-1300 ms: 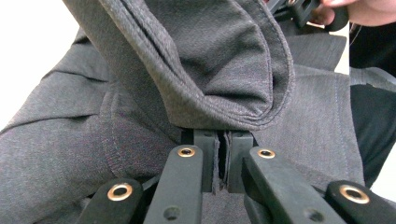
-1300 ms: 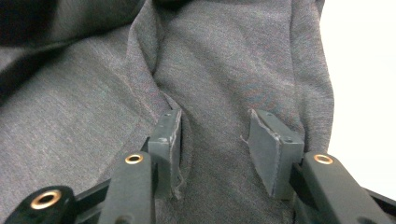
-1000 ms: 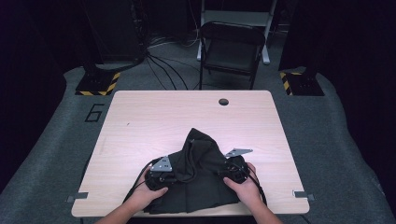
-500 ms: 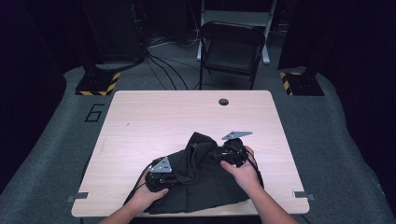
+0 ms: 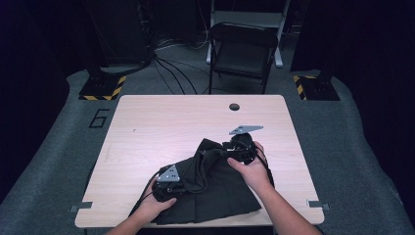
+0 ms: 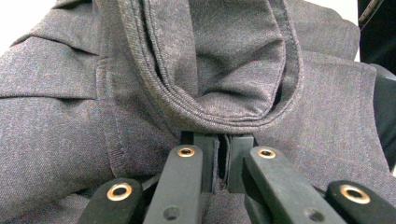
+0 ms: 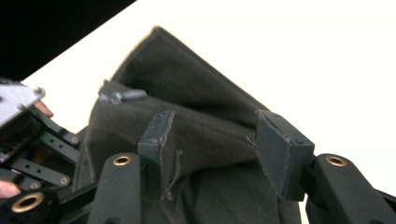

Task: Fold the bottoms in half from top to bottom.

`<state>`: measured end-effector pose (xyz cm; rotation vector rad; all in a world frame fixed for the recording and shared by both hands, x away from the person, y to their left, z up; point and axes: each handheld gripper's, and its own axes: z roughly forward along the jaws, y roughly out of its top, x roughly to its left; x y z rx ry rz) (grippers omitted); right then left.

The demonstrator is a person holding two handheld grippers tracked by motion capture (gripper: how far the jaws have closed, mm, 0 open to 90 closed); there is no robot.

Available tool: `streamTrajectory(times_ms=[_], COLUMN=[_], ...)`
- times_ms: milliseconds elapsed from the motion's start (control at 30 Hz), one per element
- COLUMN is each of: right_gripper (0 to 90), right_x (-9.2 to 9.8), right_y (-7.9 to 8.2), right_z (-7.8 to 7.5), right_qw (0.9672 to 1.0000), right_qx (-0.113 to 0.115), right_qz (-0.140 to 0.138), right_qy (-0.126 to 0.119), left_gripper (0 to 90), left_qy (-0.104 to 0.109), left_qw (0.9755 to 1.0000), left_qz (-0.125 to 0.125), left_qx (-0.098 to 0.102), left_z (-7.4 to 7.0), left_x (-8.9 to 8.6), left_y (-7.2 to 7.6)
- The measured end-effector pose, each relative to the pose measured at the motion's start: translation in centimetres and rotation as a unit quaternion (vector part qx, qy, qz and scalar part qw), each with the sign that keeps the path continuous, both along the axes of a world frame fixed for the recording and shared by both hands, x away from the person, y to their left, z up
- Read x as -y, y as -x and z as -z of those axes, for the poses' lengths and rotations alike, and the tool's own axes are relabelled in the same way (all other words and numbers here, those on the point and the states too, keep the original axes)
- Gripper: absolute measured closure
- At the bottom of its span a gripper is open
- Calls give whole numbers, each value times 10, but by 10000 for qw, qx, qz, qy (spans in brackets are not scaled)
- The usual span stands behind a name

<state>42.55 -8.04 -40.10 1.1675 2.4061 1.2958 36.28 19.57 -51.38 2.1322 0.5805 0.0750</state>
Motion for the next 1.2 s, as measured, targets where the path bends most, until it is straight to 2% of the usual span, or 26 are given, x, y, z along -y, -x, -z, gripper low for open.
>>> streamTrajectory(times_ms=[233,433,600,733,767,867,1067,1133,1200], right_gripper=[473,450,412,400,404,434,726,779,790], right_x=[-14,-32,-42,-47,-49,-50,-46,-44,-42], right_y=[-3,-8,-11,-13,-15,-15,-11,-9,-7], right_z=[-17,-27,-29,-27,-24,-23,-23,-22,-21], right_qw=[9998,9993,9989,9989,9989,9990,9979,9971,9968], right_qx=[151,263,323,282,257,207,248,308,309], right_qz=[-130,-265,-326,-347,-348,-348,-510,-578,-634], right_qy=[-43,14,65,104,186,183,313,376,387], left_gripper=[864,864,864,864,864,864,864,864,864], left_qy=[-5,10,17,14,23,28,37,35,21], left_qw=[10000,10000,10000,10000,10000,10000,10000,10000,10000], left_qz=[23,9,69,71,57,58,48,51,67], left_qx=[14,14,-42,-36,-55,-62,-70,-68,-52], left_z=[0,1,0,0,0,0,0,0,0], left_x=[0,-1,-1,-1,-1,-1,-1,-1,-1], left_y=[0,0,-1,-1,-1,0,0,0,0])
